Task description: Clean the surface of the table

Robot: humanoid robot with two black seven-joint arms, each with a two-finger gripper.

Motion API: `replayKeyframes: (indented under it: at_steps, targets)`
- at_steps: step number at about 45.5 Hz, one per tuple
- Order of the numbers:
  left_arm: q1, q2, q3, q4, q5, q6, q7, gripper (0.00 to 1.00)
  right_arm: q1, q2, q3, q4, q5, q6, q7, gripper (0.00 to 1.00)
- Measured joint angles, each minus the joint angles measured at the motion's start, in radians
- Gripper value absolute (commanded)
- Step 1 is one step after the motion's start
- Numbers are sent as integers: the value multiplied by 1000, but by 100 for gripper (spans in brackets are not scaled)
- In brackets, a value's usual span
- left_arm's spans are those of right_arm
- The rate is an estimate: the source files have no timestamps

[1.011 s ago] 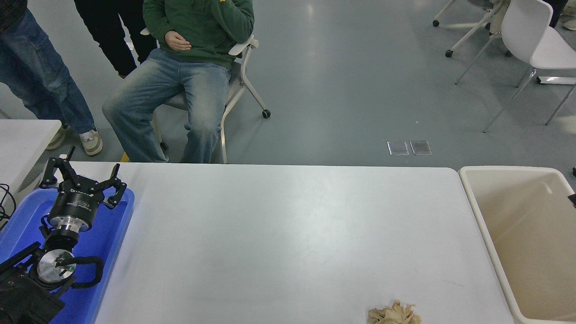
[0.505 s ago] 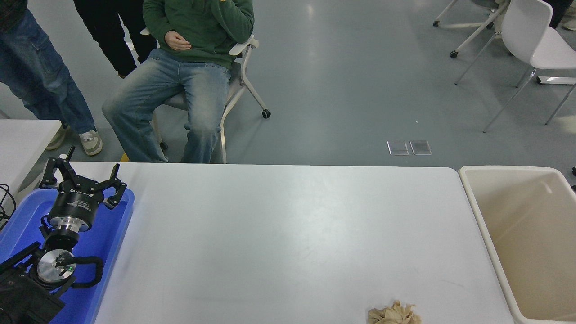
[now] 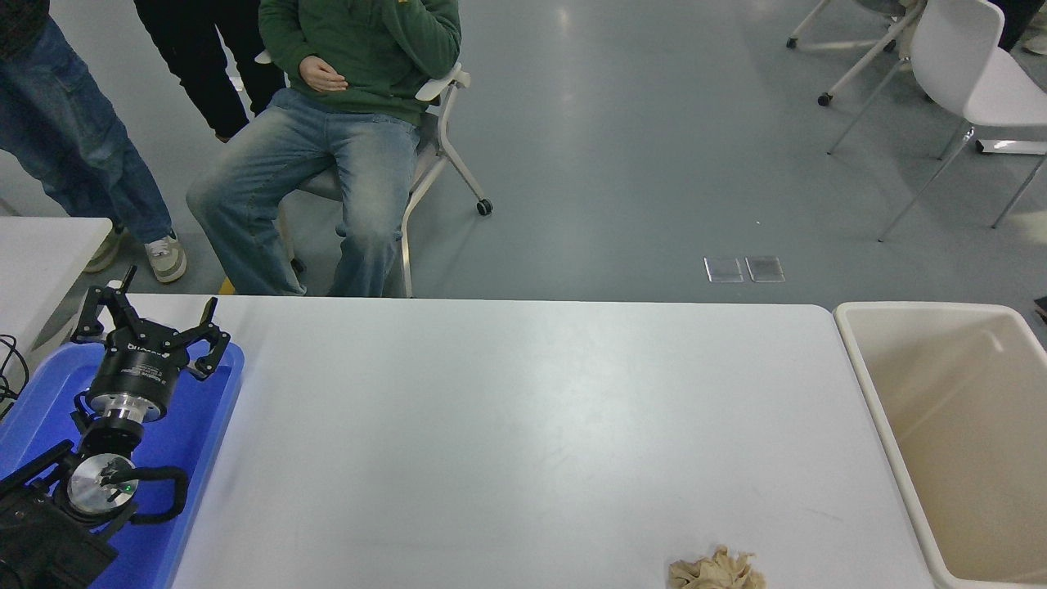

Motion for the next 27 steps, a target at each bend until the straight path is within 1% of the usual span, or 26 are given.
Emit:
replayKeyframes:
  at_steps: [14,27]
  targets:
    - [0,0,0,0,0,0,0,100,47,-35,50,133,-1,8,1,100]
    - [0,0,0,0,0,0,0,100,74,-61,97,300,-12,13,6,100]
